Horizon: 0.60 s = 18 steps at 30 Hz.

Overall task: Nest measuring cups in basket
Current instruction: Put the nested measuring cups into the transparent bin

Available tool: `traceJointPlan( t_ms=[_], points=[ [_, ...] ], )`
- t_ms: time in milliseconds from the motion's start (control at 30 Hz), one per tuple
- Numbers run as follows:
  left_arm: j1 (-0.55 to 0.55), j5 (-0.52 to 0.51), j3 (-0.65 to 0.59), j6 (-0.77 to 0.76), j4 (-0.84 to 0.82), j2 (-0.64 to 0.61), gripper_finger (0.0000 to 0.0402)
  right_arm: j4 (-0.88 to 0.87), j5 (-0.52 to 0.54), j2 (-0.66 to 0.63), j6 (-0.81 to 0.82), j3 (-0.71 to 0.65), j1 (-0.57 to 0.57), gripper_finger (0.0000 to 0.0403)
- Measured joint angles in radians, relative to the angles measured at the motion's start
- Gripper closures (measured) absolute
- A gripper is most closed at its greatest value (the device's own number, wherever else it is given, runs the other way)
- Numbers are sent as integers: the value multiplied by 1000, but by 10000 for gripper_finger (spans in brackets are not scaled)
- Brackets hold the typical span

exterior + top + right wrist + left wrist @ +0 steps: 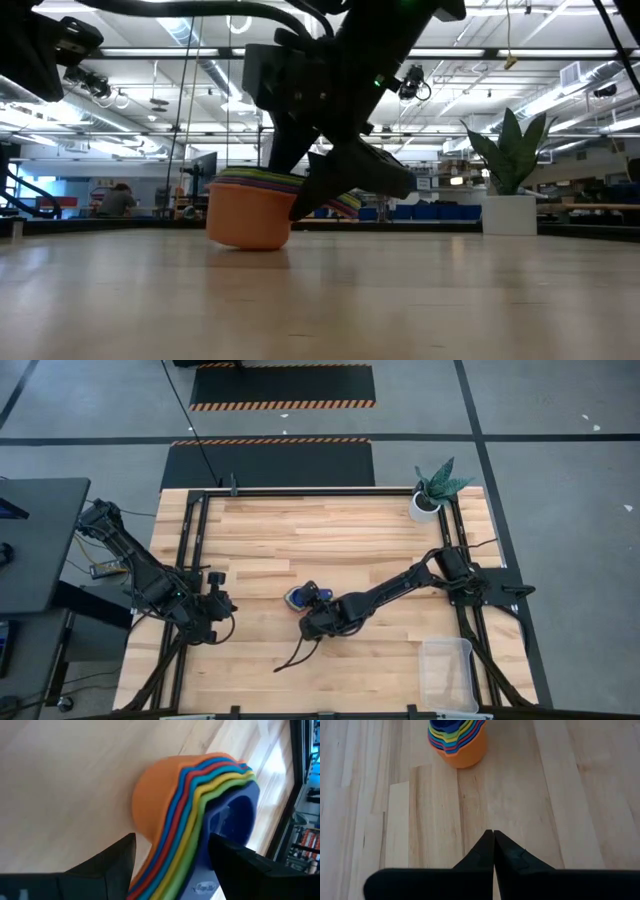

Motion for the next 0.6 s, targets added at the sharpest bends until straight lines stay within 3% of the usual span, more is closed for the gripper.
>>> traceJointPlan(
  t_ms=[600],
  points=[
    [0, 0, 0, 0, 0, 0, 395, 35, -1, 0, -46, -3, -8, 151]
  ],
)
